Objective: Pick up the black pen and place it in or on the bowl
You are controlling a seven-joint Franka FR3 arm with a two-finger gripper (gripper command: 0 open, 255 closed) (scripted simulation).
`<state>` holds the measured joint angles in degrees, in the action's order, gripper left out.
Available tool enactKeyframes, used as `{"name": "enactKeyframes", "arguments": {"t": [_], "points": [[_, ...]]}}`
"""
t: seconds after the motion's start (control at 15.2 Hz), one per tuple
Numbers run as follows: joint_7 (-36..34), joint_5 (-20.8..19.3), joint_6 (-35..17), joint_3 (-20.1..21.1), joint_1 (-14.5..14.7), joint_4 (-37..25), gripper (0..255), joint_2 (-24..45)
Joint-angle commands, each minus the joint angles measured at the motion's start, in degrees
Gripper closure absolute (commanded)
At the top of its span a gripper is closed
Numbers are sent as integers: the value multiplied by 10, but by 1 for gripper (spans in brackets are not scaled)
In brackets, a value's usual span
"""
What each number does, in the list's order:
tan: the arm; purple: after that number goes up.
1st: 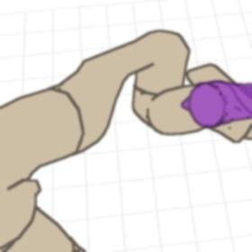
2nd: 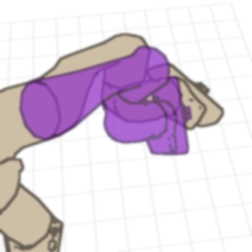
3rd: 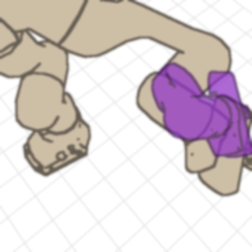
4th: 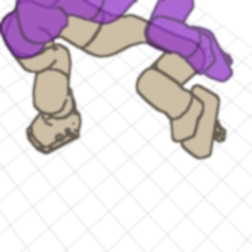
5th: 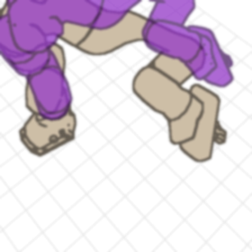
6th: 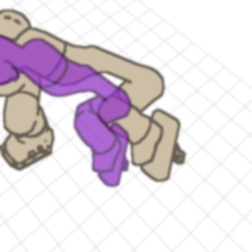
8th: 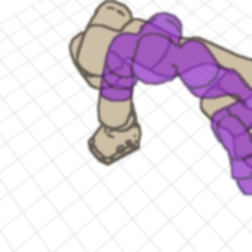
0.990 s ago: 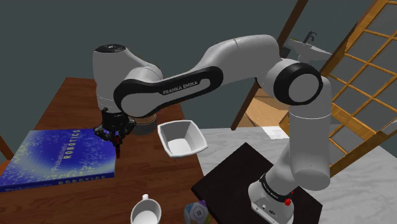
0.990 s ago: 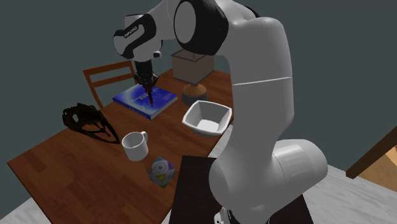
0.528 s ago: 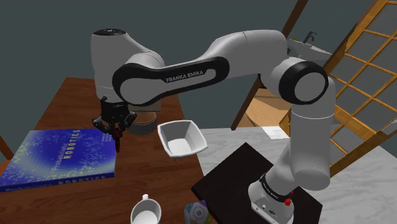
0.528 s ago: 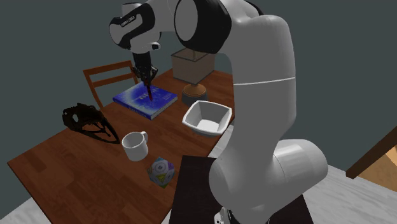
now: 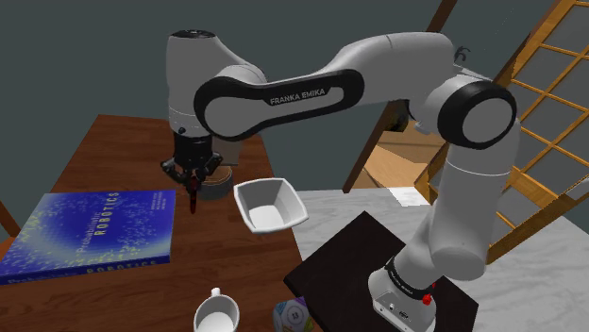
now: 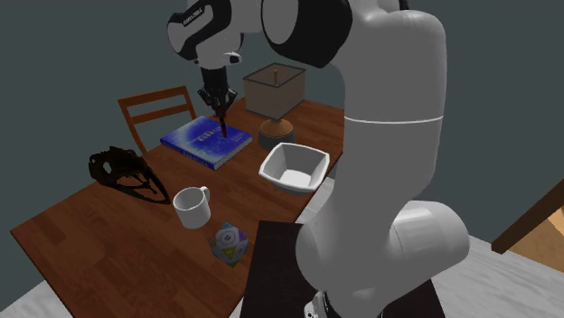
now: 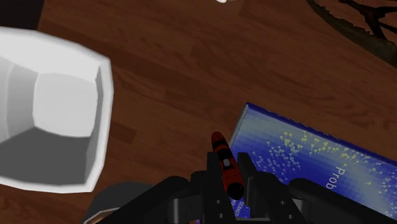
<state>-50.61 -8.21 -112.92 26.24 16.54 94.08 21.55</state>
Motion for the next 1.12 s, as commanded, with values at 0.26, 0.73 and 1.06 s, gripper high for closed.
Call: {"name": "enactKeyframes", "arguments": {"t": [0.26,0.73,1.06], "points": [[84,54,-28,-7,-69,134,255,-117],[192,104,-35,-42,-124,241,255,-224],[270,123,-30,-79,-154,296,255,-286]]}}
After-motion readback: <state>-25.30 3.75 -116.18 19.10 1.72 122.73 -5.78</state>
